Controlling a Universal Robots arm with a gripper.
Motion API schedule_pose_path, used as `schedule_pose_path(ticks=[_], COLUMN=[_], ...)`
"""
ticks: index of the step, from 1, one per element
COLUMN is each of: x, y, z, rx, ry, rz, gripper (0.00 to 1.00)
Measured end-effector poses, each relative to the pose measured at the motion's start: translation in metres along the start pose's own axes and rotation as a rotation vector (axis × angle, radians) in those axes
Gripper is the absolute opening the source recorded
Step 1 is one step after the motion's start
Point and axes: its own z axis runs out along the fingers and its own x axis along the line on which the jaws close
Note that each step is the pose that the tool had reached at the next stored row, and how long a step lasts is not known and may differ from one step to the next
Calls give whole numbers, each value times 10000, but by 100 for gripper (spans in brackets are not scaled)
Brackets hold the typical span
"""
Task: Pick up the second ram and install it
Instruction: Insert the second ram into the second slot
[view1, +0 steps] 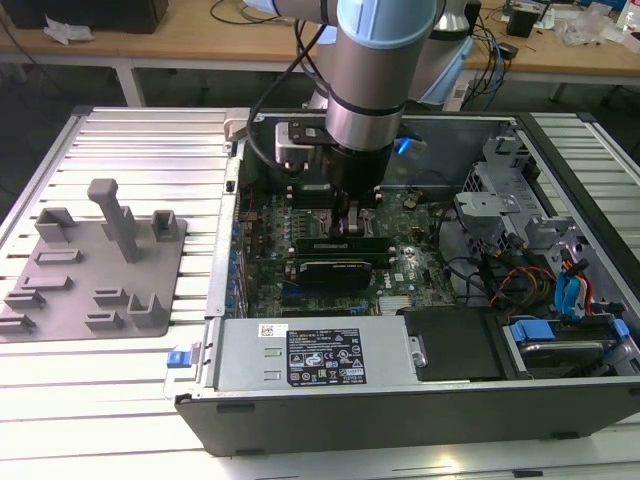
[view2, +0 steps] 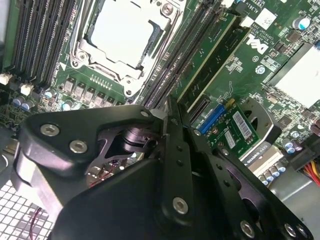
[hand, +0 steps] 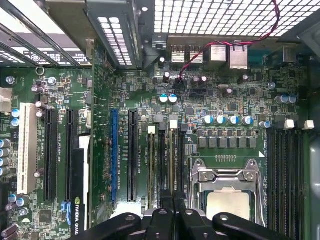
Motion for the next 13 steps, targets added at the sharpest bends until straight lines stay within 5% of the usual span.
schedule_pose_path(ticks=[13], x=[0], y=[-1], z=[18], rx=[1], ry=[-128], rz=[30], gripper=[9])
